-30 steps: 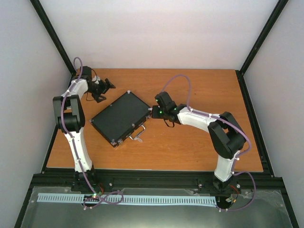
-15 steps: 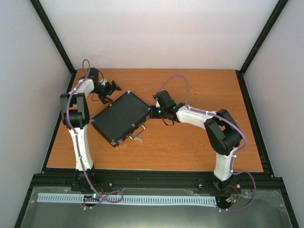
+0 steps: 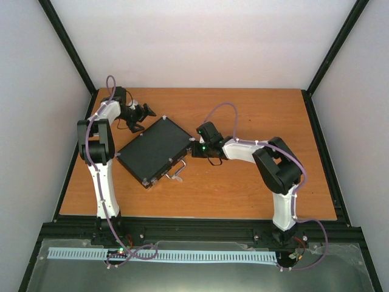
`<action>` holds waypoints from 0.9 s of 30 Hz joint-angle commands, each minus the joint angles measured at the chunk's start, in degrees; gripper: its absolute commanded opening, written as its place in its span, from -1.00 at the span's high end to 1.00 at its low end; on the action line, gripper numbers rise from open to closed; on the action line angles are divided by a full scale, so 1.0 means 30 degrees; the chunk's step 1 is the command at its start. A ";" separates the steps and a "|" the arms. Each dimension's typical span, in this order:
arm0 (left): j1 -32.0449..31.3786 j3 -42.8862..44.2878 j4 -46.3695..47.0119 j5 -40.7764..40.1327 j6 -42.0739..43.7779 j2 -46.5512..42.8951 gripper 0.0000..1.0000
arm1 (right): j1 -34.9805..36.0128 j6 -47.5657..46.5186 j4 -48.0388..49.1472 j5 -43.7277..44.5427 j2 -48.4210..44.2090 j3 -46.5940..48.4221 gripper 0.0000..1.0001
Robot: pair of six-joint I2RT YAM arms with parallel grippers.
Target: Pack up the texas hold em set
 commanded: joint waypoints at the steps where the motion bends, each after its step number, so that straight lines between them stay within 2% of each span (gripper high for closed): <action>1: -0.0114 0.0018 -0.1070 -0.0024 0.0555 0.0315 -1.00 | -0.0053 -0.0358 0.0336 0.0138 0.1938 0.1519 0.94; 8: -0.0139 0.0044 -0.1318 0.0277 0.0860 0.0116 -0.99 | -0.0074 0.0286 0.0454 0.0439 0.3022 0.1700 0.94; 13: -0.0144 0.0185 -0.1189 0.0462 0.0804 0.0109 -0.99 | -0.0166 0.1112 0.2118 0.0895 0.1690 -0.0523 0.94; 19: -0.0144 0.0992 -0.0989 0.0927 0.0395 0.0631 -0.99 | -0.1035 0.2598 0.5267 -0.0433 0.0870 -0.3035 0.94; 22: -0.0144 0.1361 -0.1122 0.0999 0.0430 0.0854 -0.99 | -0.1230 0.2043 0.5273 -0.1068 0.1213 -0.2650 0.94; 27: -0.0144 0.1435 -0.1612 0.0568 0.0949 0.0689 -0.99 | -0.1236 0.0669 0.3984 -0.2251 0.2371 -0.0318 0.94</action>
